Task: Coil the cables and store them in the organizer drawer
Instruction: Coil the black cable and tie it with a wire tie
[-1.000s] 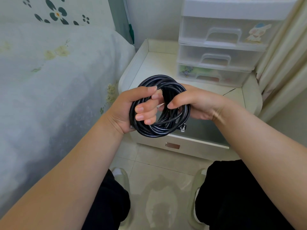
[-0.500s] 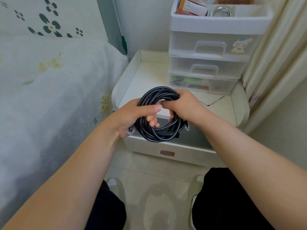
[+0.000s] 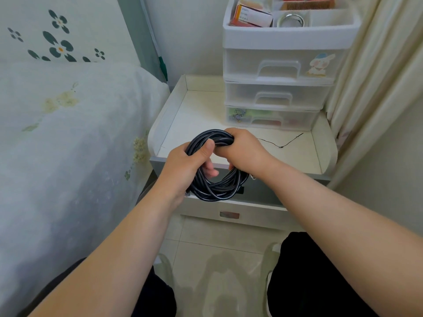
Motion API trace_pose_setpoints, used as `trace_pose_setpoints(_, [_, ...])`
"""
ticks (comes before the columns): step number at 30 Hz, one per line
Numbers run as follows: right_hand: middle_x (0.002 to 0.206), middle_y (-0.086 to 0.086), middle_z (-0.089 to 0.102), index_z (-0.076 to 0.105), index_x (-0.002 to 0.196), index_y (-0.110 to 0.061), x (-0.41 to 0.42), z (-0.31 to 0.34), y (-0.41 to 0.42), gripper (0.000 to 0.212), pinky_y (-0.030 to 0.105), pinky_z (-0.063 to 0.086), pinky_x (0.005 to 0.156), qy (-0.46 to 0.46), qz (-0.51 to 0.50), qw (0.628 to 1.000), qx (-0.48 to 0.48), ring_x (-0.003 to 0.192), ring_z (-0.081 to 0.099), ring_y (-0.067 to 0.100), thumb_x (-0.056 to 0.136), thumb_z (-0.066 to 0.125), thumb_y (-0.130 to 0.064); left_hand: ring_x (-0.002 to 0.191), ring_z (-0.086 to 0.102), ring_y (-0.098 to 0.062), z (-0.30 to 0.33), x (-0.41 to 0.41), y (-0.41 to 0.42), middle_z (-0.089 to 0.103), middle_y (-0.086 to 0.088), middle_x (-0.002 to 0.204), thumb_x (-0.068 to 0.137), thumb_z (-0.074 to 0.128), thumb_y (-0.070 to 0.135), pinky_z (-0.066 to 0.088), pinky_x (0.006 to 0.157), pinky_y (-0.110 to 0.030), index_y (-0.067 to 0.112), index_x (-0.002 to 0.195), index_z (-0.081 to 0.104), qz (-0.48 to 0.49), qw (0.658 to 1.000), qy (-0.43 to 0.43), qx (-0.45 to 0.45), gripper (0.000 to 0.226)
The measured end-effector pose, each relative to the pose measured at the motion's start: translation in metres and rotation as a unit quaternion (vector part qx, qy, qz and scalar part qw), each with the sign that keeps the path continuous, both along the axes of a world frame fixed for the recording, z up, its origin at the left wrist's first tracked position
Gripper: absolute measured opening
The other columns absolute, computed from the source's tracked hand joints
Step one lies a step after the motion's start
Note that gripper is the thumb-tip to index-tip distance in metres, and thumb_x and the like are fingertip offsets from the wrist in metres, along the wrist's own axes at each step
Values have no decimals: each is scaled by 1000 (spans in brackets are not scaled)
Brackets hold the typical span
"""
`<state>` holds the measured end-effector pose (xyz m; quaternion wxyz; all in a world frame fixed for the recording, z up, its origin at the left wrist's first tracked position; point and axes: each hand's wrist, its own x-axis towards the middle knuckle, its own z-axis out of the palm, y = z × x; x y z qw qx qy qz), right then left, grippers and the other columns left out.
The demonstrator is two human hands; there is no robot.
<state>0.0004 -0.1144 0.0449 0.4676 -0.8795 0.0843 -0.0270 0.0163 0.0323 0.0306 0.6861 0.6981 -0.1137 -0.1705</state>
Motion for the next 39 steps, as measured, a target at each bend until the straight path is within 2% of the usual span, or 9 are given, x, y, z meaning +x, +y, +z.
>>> trace_pose_setpoints(6, [71, -2, 54, 55, 93, -16, -4, -11, -6, 20, 31, 44, 60, 15, 23, 977, 211, 57, 48, 12, 81, 70, -14, 37, 39, -13, -2, 4, -5, 35, 3, 43, 77, 65, 46, 51, 55, -32, 9, 77, 55, -5, 1000, 4, -21, 38])
trace_pose_setpoints(10, [97, 2, 60, 54, 115, -14, -3, -14, -23, 38, 33, 49, 78, 61, 110, 968, 216, 81, 57, 16, 82, 71, -21, 38, 37, -13, -5, 6, -8, 35, 3, 42, 84, 64, 42, 50, 52, -30, 12, 82, 59, -25, 1000, 2, -4, 31])
trace_pose_setpoints(14, [132, 2, 56, 48, 132, -17, 6, -17, -57, 61, 35, 40, 105, 130, 195, 954, 189, 122, 53, 18, 84, 55, -54, 39, 37, -14, -9, 6, -11, 35, 2, 44, 86, 65, 40, 50, 52, -30, 8, 89, 59, -21, 1000, 11, 7, 32])
trace_pose_setpoints(17, [135, 4, 51, 49, 130, -22, 18, -34, -92, 58, 42, 42, 102, 139, -24, 990, -17, 117, 52, 24, 86, 52, -59, 40, 36, -15, -12, 6, -13, 35, 3, 44, 87, 65, 38, 50, 53, -31, 10, 85, 56, -20, 999, -4, 31, 30])
trace_pose_setpoints(20, [141, 15, 39, 39, 137, -16, 20, -61, -115, 59, 43, 39, 100, 205, -148, 932, -261, 125, 42, 35, 90, 54, -48, 40, 36, -16, -14, 3, -13, 35, 3, 43, 86, 66, 39, 50, 54, -31, 9, 86, 56, -20, 999, -15, 41, 31])
trace_pose_setpoints(30, [109, 13, 60, 54, 114, -7, 18, -70, -109, 29, 38, 45, 75, 168, -166, 921, -309, 96, 58, 31, 98, 44, -29, 37, 43, -13, -11, 13, -5, 41, 8, 38, 86, 66, 43, 57, 70, -49, 8, 84, 54, 71, 993, -69, 60, 37])
trace_pose_setpoints(33, [89, 3, 63, 58, 97, -13, 13, -34, -91, 21, 36, 48, 67, 7, -205, 951, -233, 78, 58, 23, 96, 50, -33, 36, 44, -13, -11, 18, -4, 42, 8, 38, 85, 67, 45, 56, 72, -51, 13, 75, 50, 125, 989, -62, 45, 37])
trace_pose_setpoints(36, [78, -5, 65, 61, 85, -17, -2, 3, -65, 12, 25, 49, 61, -121, -193, 973, 35, 67, 60, 8, 93, 56, -24, 37, 48, -13, -10, 21, -4, 44, 7, 39, 84, 66, 49, 56, 72, -51, 16, 71, 48, 179, 980, -72, 54, 40])
trace_pose_setpoints(39, [73, 0, 66, 62, 82, -12, -18, 24, -40, 9, 17, 48, 52, -126, -139, 956, 224, 56, 60, 5, 91, 61, -14, 38, 51, -14, -5, 23, -3, 48, 0, 52, 83, 65, 51, 58, 67, -46, 12, 76, 49, 234, 968, -77, 56, 43])
